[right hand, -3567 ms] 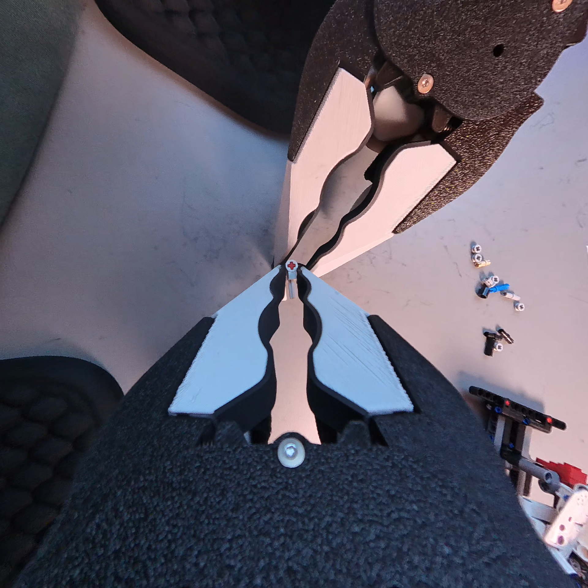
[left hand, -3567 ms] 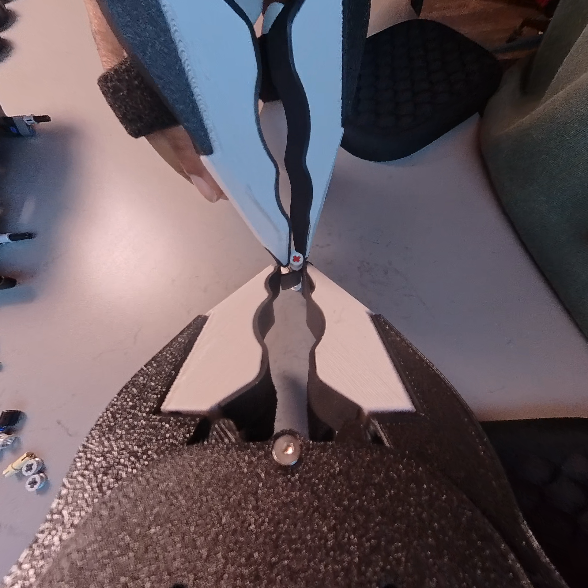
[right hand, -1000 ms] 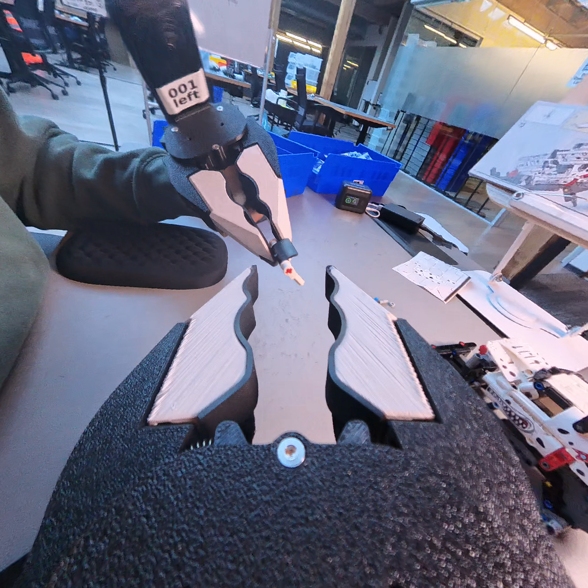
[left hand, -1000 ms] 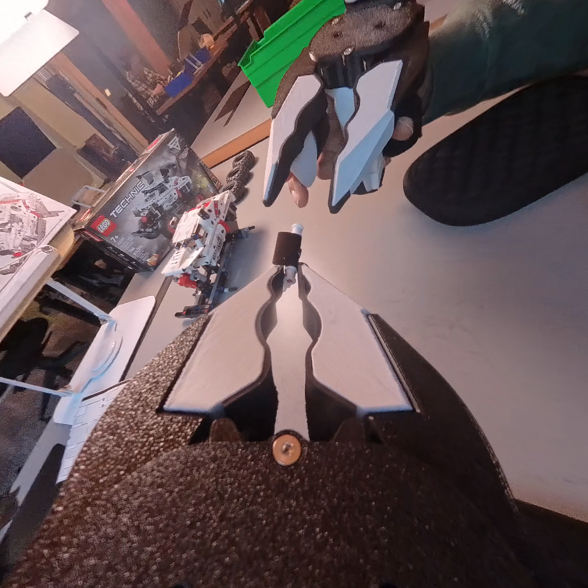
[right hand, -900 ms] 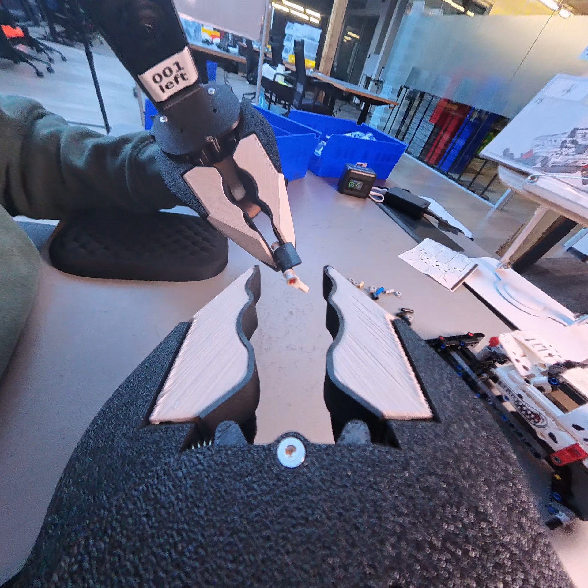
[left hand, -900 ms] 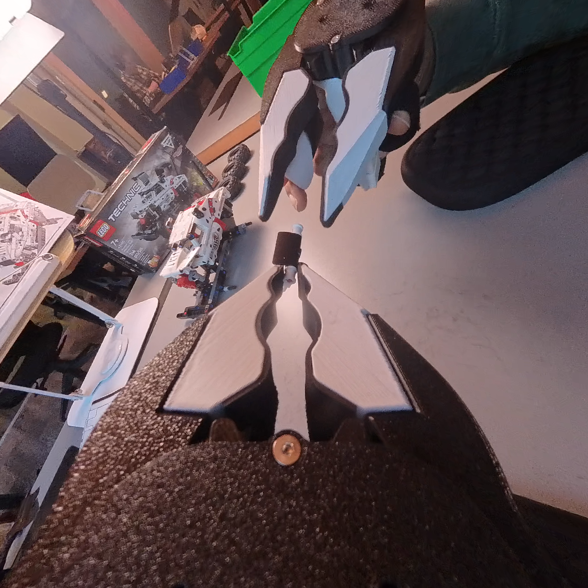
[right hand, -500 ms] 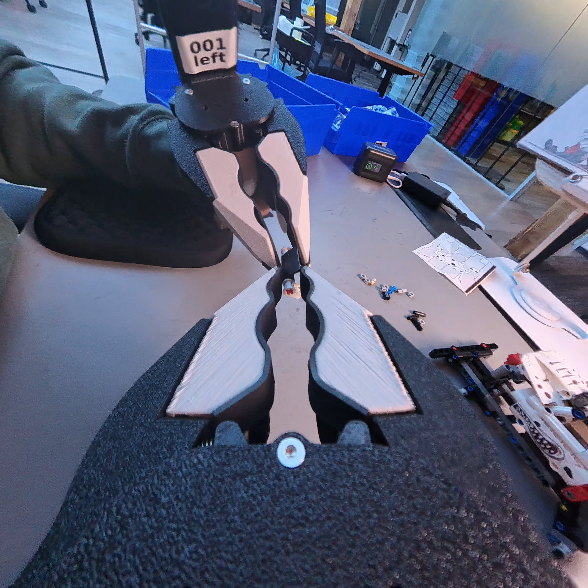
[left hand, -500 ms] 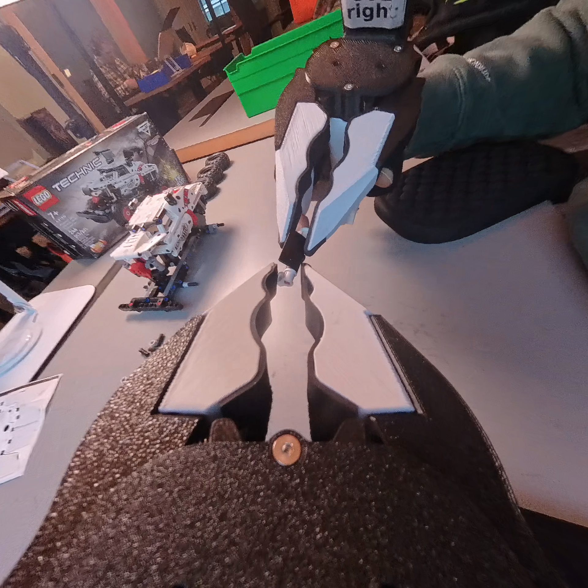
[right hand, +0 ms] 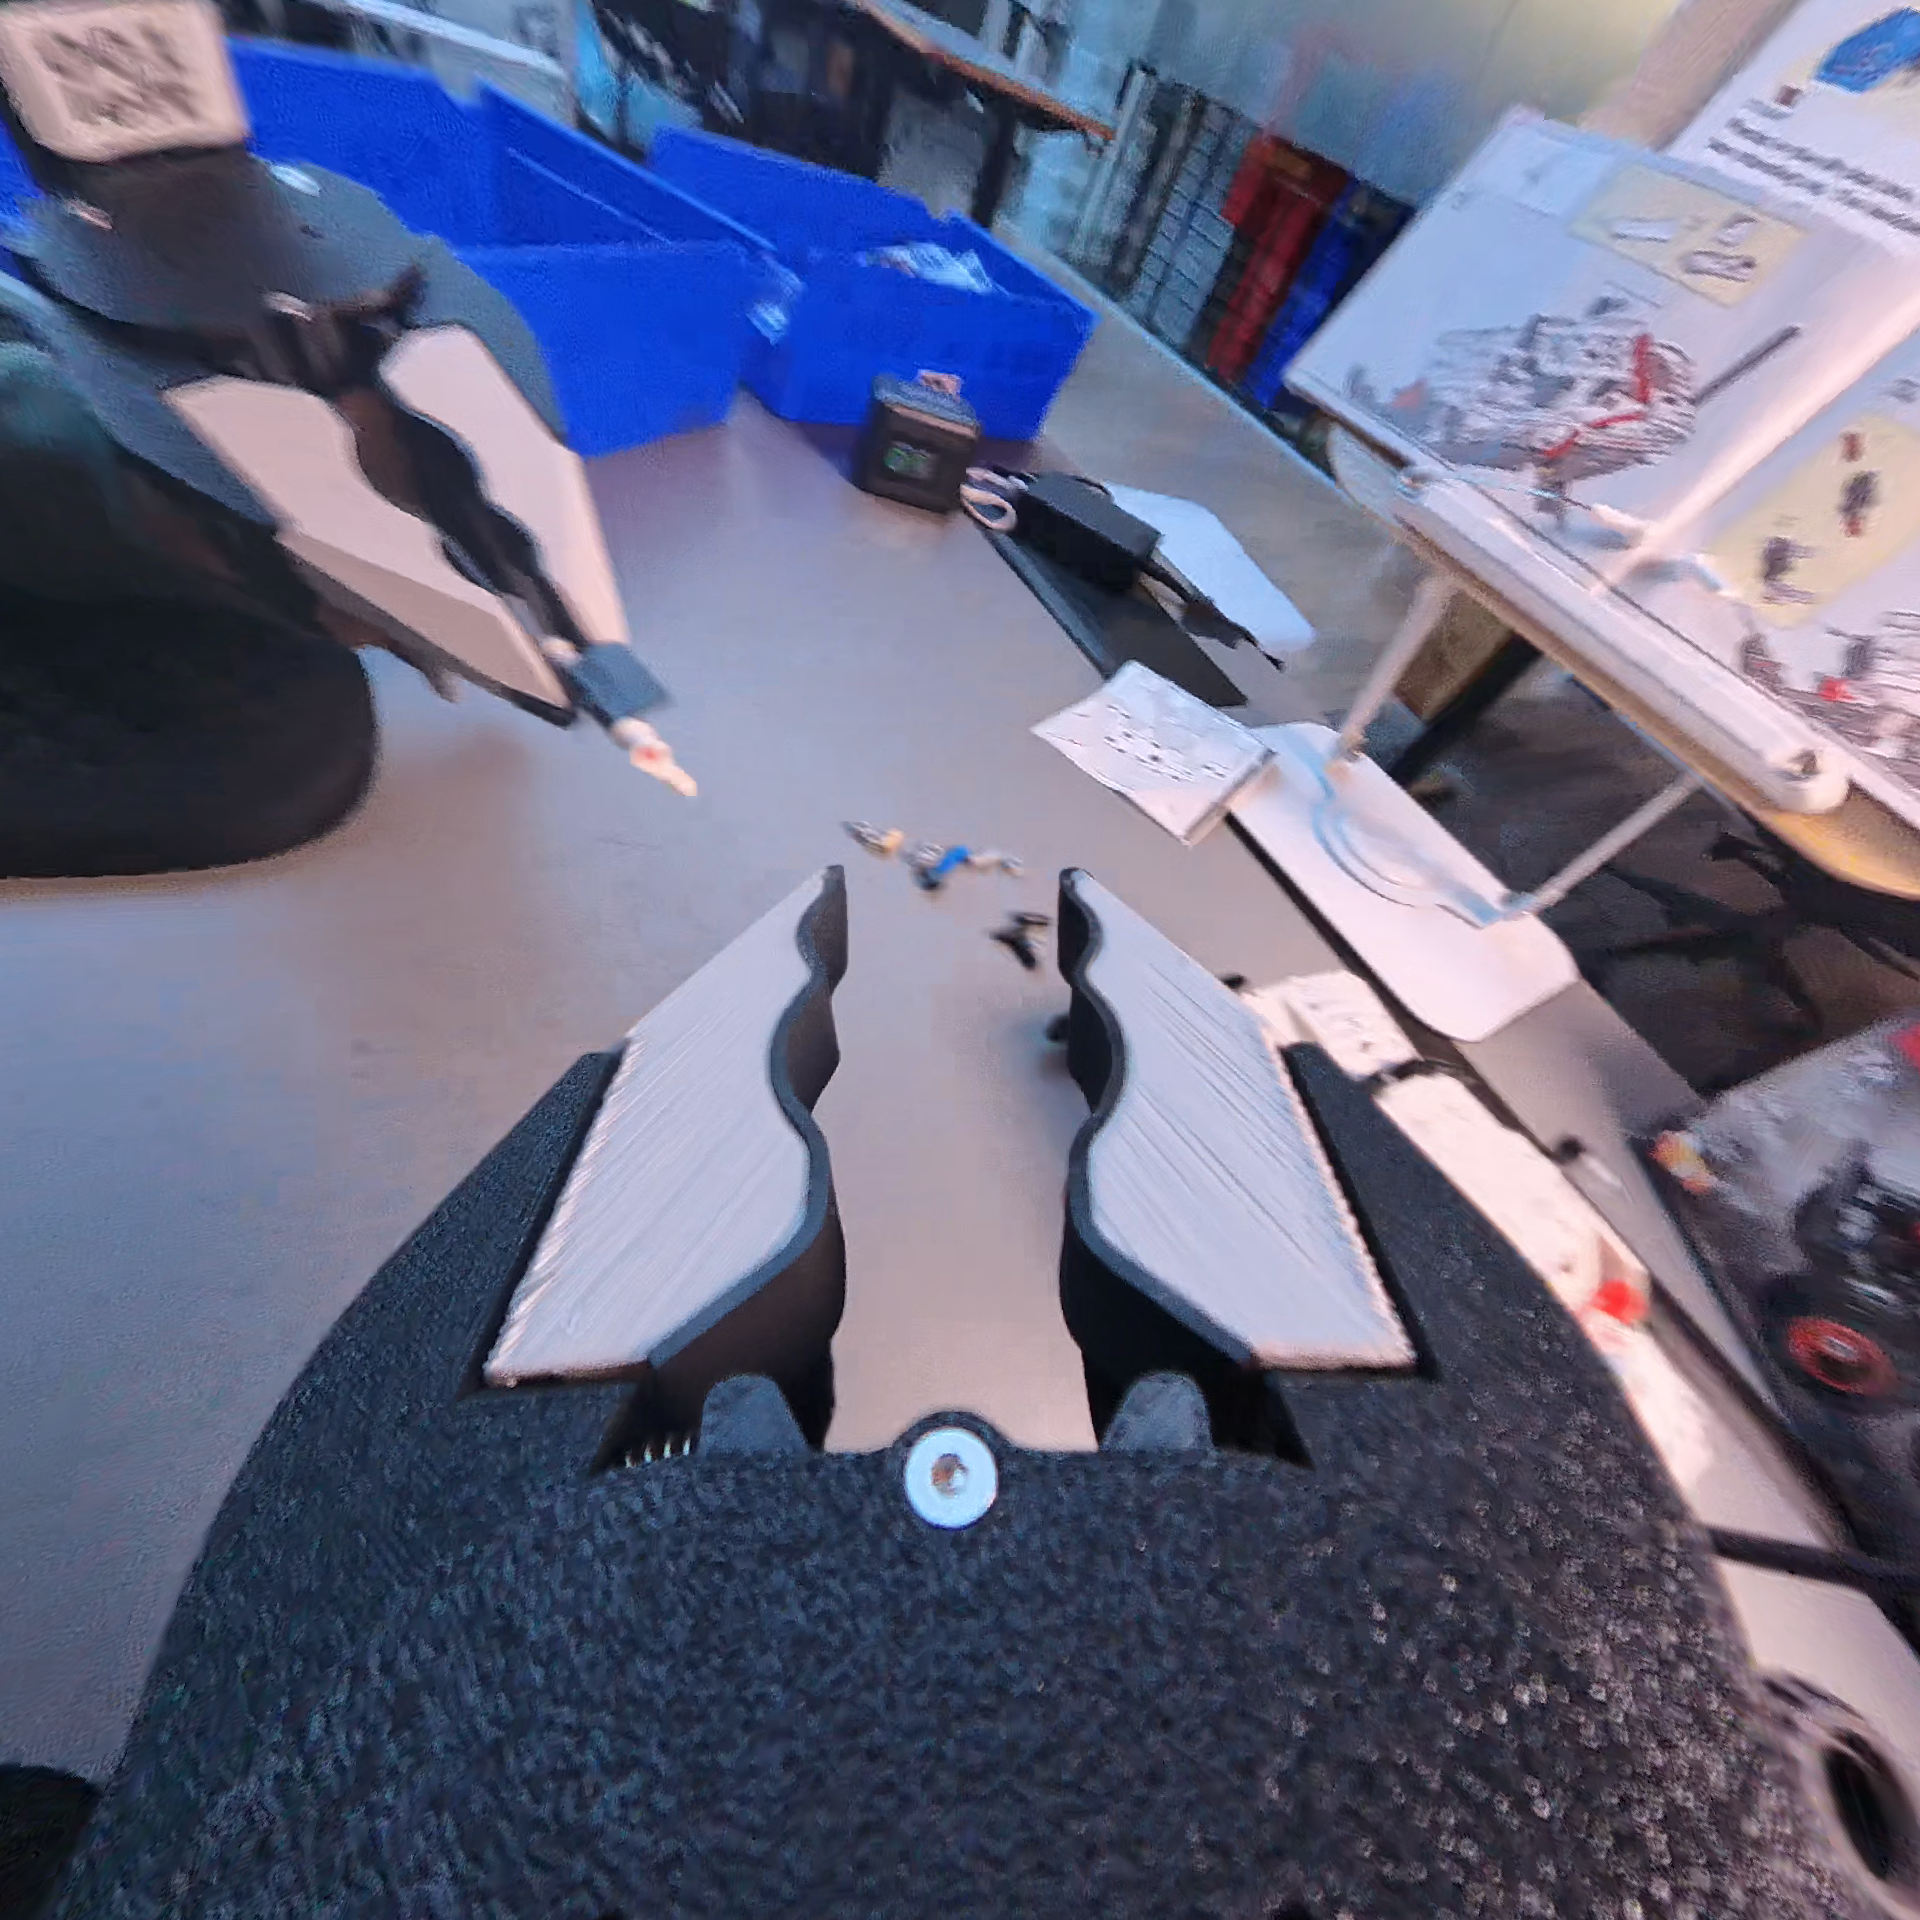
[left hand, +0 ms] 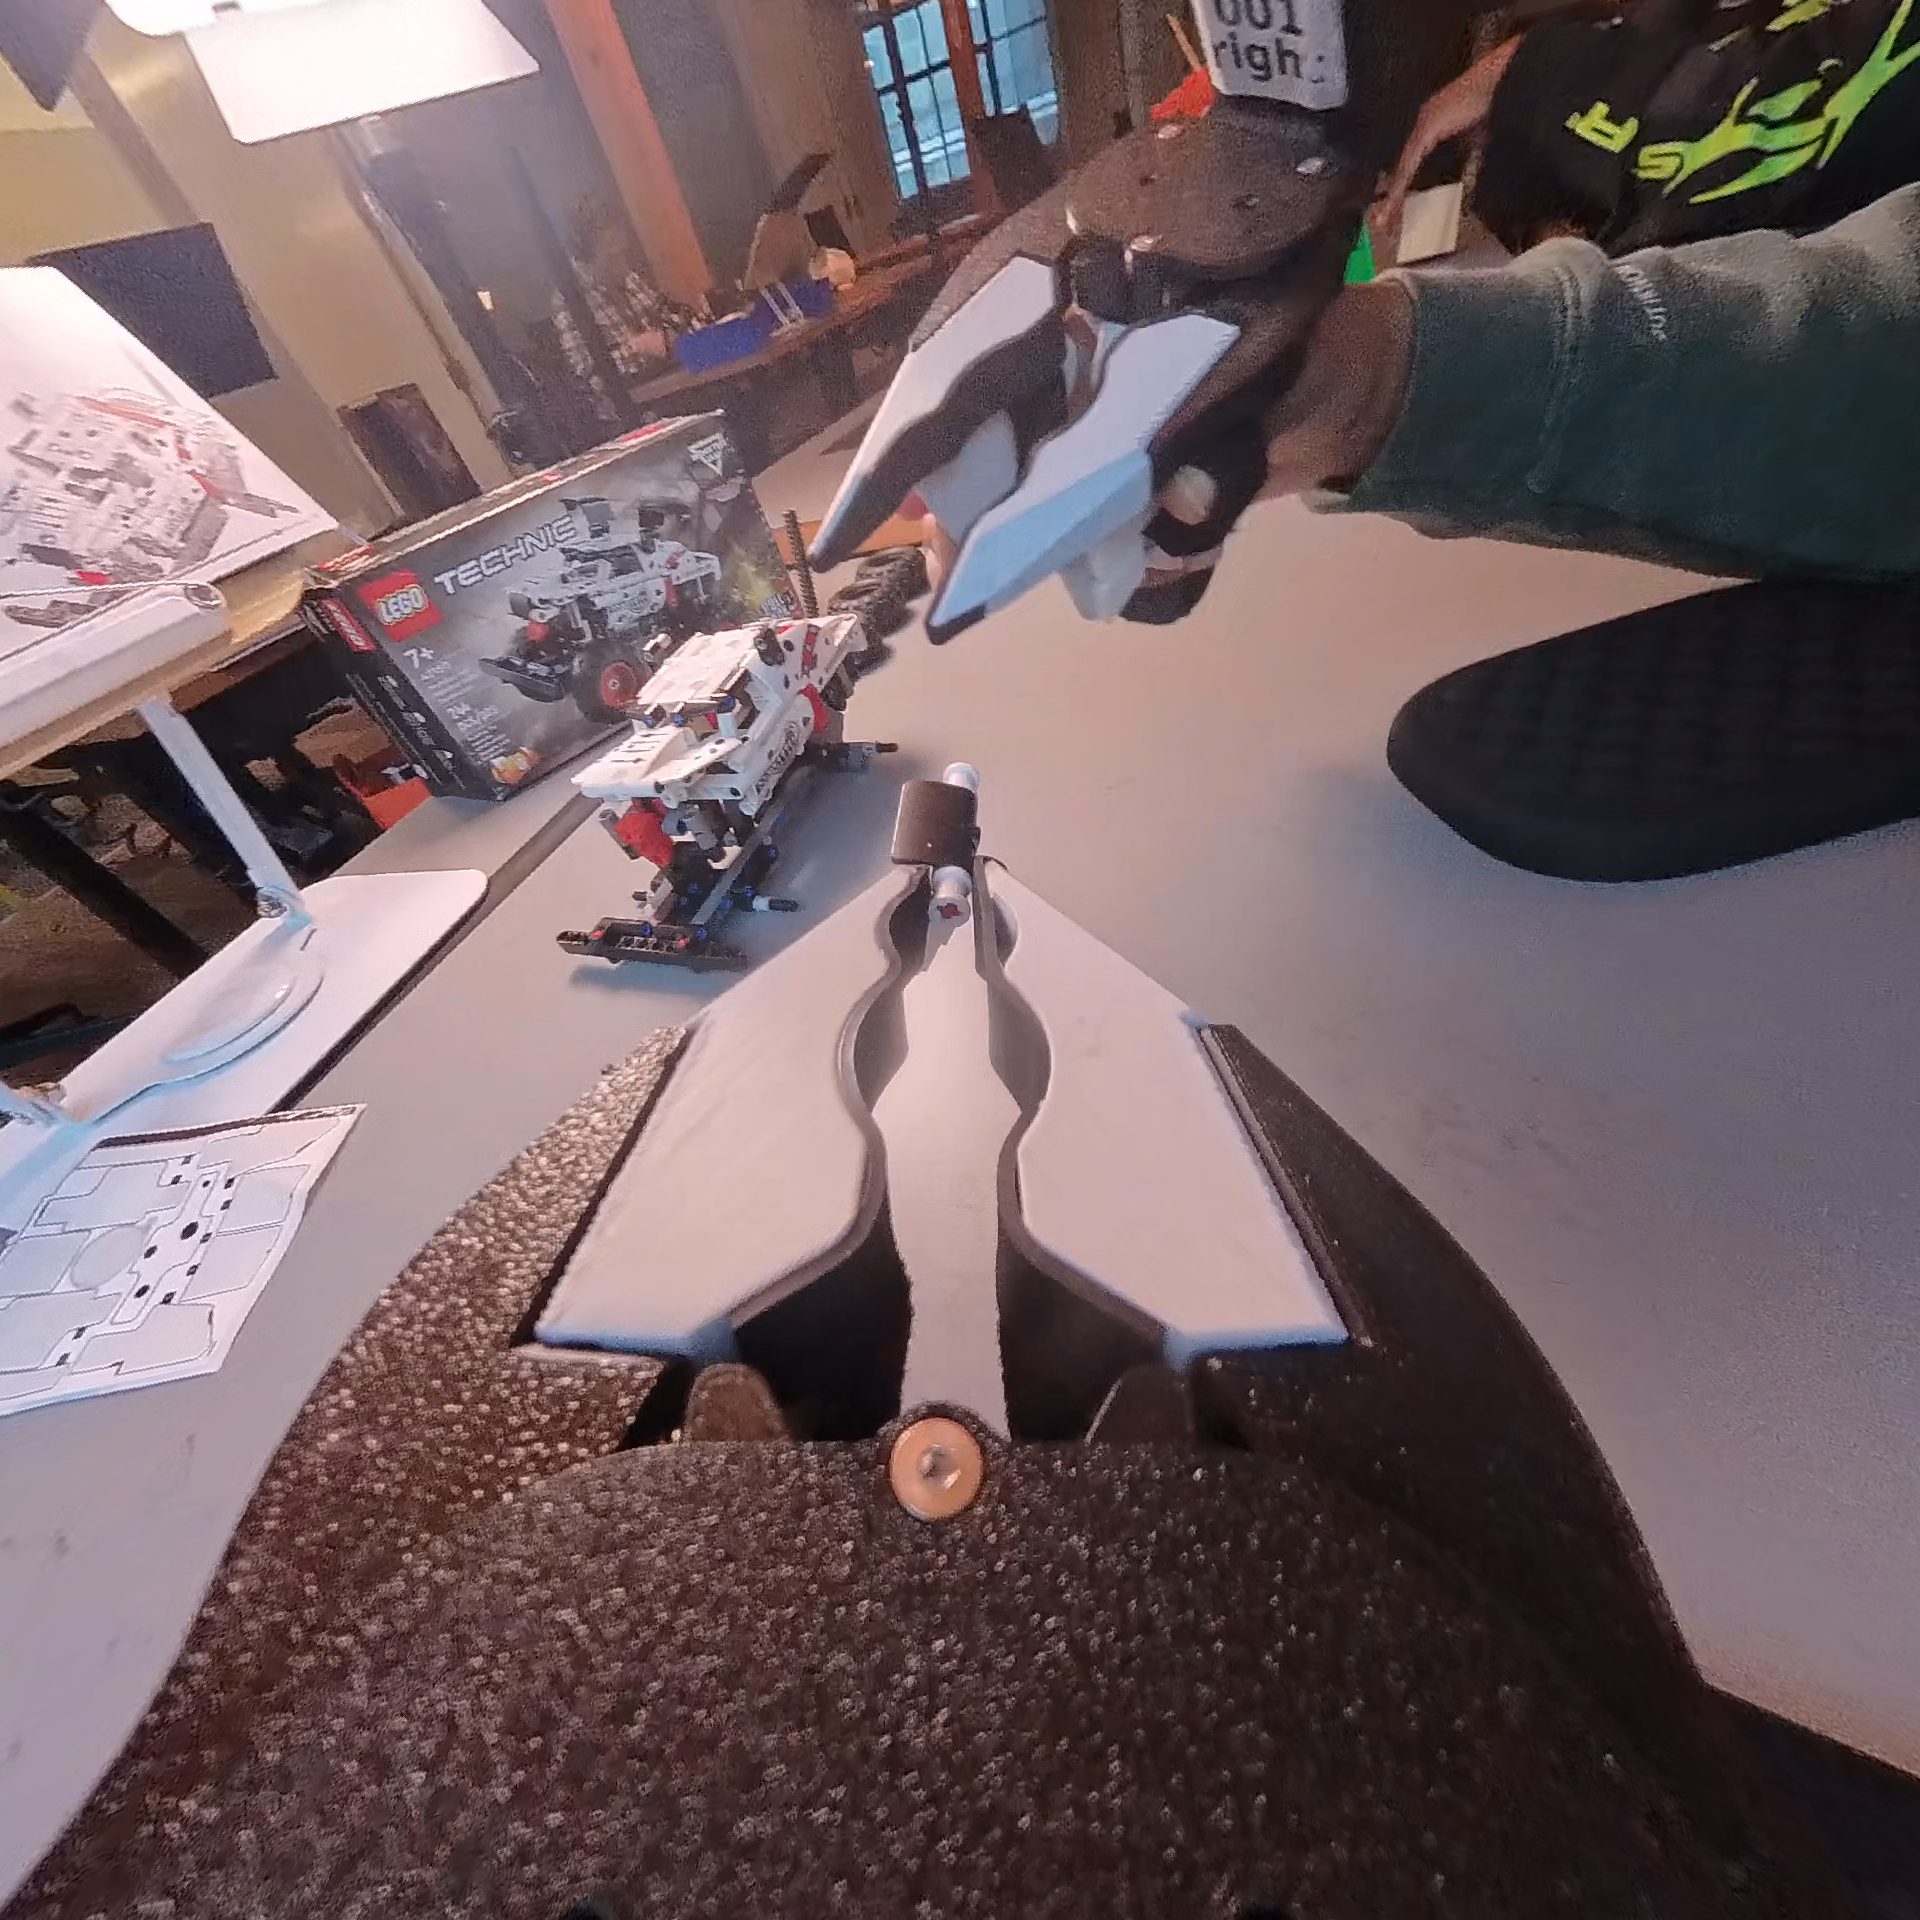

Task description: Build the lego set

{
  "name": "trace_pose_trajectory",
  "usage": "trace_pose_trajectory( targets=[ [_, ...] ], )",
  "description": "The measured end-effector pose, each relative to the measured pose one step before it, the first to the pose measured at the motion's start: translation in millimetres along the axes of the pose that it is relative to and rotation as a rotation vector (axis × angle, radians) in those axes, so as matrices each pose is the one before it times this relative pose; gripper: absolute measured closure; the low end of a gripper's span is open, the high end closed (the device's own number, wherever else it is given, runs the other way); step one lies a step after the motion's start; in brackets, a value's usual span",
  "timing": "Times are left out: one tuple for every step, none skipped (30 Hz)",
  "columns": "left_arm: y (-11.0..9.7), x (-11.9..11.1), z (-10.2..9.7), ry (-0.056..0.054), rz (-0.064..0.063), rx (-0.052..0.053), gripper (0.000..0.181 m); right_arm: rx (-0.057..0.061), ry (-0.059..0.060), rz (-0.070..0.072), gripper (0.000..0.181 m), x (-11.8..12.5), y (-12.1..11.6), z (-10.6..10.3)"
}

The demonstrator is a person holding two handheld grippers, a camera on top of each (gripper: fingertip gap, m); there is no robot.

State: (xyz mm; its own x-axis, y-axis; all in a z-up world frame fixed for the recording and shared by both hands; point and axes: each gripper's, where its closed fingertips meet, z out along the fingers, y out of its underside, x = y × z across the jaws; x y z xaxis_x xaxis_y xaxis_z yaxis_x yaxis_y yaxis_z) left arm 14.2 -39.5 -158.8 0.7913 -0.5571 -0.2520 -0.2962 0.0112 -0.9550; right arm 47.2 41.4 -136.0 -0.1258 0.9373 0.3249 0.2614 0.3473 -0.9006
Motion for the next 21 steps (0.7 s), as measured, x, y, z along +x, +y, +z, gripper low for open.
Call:
trace_pose_trajectory(
  targets=[
    [-1.16,-2.83,-1.19,-0.0135,-0.0046,0.0091,0.175,-0.0698,0.0289,-0.0157,0.138,22.35,7.01,-0.22],
    [-0.25,-2.22,-0.46,-0.0119,-0.0010,0.0029,0.175,-0.0917,0.0114,-0.0130,0.130,20.30,10.64,2.63],
    [0.54,-2.15,-0.20,-0.0138,0.0031,-0.0008,0.175,-0.1078,0.0016,-0.0150,0.123,18.35,13.15,5.13],
    [1.14,-2.22,0.11,-0.0149,0.0065,-0.0040,0.175,-0.1144,0.0070,-0.0188,0.116,17.79,13.59,7.12],
    [2.06,-2.84,0.30,-0.0209,0.0089,-0.0074,0.176,-0.0963,0.0282,-0.0343,0.111,18.62,9.75,7.92],
    [2.85,-3.98,0.37,-0.0289,0.0114,-0.0101,0.175,-0.0839,0.0085,-0.0498,0.108,12.85,7.02,8.19],
    [3.54,-3.92,0.31,-0.0271,0.0123,-0.0126,0.175,-0.0860,-0.0304,-0.0415,0.101,4.64,6.12,8.37],
    [3.56,-2.16,0.46,-0.0143,0.0096,-0.0139,0.175,-0.0737,-0.0458,-0.0394,0.095,0.50,3.23,7.85],
    [2.38,-0.45,0.21,0.0004,0.0018,-0.0086,0.175,-0.0542,-0.0181,-0.0540,0.095,2.92,0.17,7.27],
    [0.74,0.04,-0.07,0.0042,-0.0065,-0.0005,0.175,-0.0655,-0.0180,-0.0618,0.094,2.07,2.20,7.28],
    [-0.29,-0.22,-0.31,0.0026,-0.0072,0.0046,0.175,-0.0672,-0.0254,-0.0551,0.092,0.88,2.98,7.51],
    [0.00,0.07,-0.19,0.0039,-0.0052,0.0015,0.175,-0.0538,-0.0270,-0.0380,0.092,1.33,2.00,7.77],
    [0.57,0.00,0.10,0.0019,-0.0028,-0.0018,0.175,-0.0383,-0.0343,-0.0230,0.093,0.36,0.24,7.65],
    [0.90,0.30,0.19,0.0010,0.0007,-0.0020,0.175,-0.0272,-0.0367,-0.0235,0.097,-0.92,-0.89,6.92],
    [1.10,0.70,0.29,0.0035,-0.0002,-0.0037,0.175,-0.0239,-0.0446,-0.0366,0.103,-3.60,-0.71,5.40],
    [0.97,0.54,0.41,0.0021,-0.0006,-0.0037,0.175,-0.0178,-0.0190,-0.0442,0.104,-1.31,-1.42,3.35],
    [0.73,0.38,0.29,0.0012,0.0008,-0.0026,0.175,-0.0120,-0.0091,-0.0565,0.105,-1.08,-1.87,0.51],
    [0.60,0.28,0.18,0.0026,-0.0005,-0.0030,0.175,-0.0070,-0.0055,-0.0585,0.105,-1.89,-1.57,-0.73],
    [0.46,0.09,0.11,0.0022,-0.0027,-0.0020,0.175,0.0075,0.0026,-0.0762,0.106,-2.99,-2.80,-1.29],
    [0.39,-0.15,0.05,0.0015,-0.0033,0.0000,0.175,0.0093,0.0120,-0.0848,0.106,-4.02,-3.25,-1.63],
    [0.31,-0.11,-0.07,0.0025,-0.0037,-0.0006,0.175,0.0070,0.0149,-0.0897,0.106,-5.51,-3.71,-2.10]
  ],
)
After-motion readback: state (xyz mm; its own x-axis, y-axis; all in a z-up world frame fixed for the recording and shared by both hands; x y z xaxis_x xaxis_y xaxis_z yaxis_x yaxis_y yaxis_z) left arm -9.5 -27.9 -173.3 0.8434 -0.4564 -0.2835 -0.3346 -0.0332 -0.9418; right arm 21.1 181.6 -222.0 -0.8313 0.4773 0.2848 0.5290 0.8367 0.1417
